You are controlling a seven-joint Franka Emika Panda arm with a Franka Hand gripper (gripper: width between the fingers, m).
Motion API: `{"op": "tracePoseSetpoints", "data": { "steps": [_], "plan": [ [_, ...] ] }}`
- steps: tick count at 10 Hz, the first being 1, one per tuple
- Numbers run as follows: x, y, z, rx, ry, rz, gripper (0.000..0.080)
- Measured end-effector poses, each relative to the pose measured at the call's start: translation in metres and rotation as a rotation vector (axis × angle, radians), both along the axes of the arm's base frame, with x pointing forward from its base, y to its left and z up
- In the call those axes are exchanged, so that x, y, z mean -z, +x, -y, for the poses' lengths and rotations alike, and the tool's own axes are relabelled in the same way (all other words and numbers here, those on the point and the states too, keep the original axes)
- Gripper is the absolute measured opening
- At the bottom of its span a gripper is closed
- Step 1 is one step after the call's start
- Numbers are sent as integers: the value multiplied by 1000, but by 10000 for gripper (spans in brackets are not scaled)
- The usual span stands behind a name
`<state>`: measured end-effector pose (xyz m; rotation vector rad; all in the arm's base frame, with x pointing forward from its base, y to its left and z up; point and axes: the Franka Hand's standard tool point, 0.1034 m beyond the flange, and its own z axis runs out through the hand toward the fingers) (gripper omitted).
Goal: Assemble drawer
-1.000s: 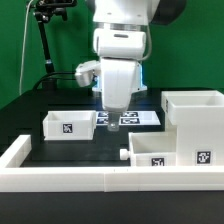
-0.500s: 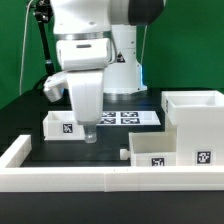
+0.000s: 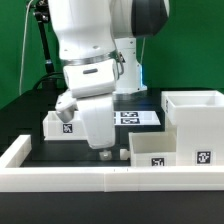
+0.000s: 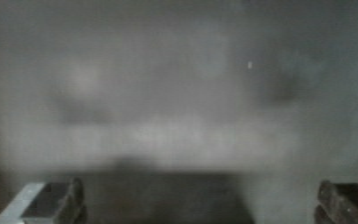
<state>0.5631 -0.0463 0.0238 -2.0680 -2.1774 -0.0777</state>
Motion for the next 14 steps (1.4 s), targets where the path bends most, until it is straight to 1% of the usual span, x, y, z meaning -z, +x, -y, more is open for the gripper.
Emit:
{"op": "tracePoseSetpoints", "data": {
  "steps": [3,5,10,14],
  "plan": [
    [0,2,-32,55,5,-14,649],
    [-2,3,-43,88,6,-22,649],
    [-1,2,-40,90,6,-23,649],
    [-1,-3,-21,106,4,-22,649]
  ]
}}
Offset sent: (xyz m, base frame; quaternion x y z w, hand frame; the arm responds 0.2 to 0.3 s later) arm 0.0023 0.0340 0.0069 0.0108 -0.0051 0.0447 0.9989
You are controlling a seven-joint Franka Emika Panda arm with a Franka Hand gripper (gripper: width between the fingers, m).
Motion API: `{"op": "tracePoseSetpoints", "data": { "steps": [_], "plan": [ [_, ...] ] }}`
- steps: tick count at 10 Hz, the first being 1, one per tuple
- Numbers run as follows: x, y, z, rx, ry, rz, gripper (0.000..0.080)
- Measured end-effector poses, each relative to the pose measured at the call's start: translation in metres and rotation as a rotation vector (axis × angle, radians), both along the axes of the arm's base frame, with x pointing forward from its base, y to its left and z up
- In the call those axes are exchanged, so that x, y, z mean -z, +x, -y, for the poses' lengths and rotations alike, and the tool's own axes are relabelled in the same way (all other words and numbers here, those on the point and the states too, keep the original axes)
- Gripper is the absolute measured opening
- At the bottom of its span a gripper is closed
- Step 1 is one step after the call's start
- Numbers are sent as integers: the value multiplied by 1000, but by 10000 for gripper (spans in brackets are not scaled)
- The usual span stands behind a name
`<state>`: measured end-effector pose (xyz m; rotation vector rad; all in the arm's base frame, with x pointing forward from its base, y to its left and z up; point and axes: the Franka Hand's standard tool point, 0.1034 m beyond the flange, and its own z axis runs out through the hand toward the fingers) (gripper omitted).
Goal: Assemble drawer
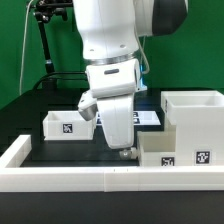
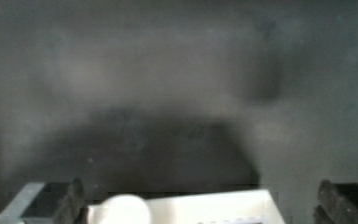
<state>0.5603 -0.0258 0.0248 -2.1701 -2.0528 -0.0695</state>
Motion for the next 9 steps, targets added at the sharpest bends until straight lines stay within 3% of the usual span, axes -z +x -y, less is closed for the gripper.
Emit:
{"op": "tracePoseSetpoints", "data": {
  "steps": [3,6,9],
  "plan": [
    [6,-11,10,19,0,-13,649],
    [11,-18,7,37,0,-24,649],
    [11,-20,-14,62,6,-33,649]
  ]
}}
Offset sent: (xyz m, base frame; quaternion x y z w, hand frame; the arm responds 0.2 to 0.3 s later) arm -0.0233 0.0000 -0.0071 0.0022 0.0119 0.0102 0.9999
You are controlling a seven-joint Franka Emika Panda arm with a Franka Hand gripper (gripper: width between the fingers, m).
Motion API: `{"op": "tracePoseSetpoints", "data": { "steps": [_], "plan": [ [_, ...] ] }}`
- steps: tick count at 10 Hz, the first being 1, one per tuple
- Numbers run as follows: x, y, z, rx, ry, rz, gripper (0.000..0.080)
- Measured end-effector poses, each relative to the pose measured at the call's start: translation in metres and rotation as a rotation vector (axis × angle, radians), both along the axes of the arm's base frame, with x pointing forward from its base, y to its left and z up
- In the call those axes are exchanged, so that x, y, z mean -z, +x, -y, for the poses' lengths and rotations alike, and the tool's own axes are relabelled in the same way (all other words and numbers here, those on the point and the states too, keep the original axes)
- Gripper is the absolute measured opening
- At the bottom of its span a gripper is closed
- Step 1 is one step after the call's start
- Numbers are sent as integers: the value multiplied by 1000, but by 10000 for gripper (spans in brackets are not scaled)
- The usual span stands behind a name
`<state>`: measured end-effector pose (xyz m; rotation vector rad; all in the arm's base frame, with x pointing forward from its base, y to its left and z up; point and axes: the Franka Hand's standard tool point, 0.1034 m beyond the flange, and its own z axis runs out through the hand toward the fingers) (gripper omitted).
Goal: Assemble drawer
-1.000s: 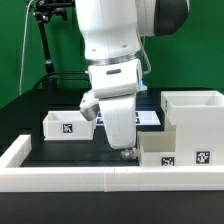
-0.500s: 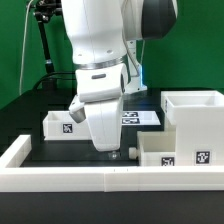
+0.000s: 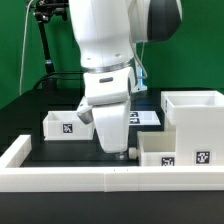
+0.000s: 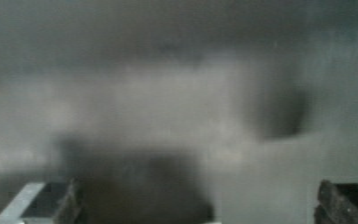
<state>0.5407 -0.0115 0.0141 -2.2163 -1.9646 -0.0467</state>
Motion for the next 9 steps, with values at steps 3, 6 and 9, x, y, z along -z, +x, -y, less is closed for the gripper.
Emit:
{"op": "tracePoseSetpoints", "data": {
  "steps": [3,6,9],
  "plan": [
    [2,-1,-27,35,4,-15,649],
    [-1,1,-42,89,1,-24,649],
    [-4,5,-43,124,-5,-24,649]
  ]
}}
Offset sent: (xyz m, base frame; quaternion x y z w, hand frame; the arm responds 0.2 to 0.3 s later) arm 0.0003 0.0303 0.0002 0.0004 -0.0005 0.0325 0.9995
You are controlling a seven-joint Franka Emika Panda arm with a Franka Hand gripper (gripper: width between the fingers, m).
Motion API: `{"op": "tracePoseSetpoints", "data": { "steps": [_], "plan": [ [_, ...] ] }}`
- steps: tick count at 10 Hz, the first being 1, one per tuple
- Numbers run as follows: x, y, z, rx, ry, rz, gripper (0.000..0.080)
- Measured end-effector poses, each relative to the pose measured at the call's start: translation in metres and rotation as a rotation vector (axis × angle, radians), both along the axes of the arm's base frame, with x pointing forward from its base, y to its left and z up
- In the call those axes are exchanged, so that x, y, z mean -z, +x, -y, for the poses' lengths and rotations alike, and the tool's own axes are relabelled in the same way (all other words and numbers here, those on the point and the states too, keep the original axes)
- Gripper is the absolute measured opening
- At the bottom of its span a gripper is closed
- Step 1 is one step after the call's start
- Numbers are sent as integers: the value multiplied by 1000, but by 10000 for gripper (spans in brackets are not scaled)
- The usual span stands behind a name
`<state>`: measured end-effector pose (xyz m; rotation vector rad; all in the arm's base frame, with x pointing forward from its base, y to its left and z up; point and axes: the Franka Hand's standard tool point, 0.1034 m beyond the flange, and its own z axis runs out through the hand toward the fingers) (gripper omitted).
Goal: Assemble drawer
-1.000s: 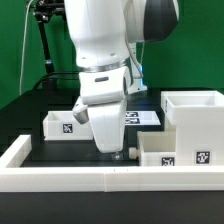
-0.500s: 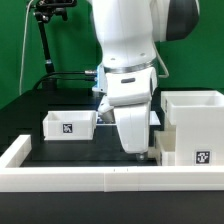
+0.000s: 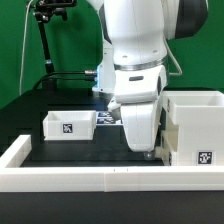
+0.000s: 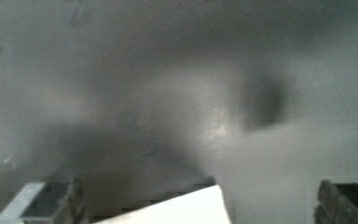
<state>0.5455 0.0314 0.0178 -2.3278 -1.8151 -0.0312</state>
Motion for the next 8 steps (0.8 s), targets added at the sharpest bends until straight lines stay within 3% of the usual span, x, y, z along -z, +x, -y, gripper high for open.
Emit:
{"op": "tracePoseSetpoints", "data": {
  "steps": [2,4,8],
  "plan": [
    [-2,0,16,7,-3,5,649],
    [-7,-14,26,35,-15,16,649],
    [-42,-52,37,87,-54,14,649]
  ]
}}
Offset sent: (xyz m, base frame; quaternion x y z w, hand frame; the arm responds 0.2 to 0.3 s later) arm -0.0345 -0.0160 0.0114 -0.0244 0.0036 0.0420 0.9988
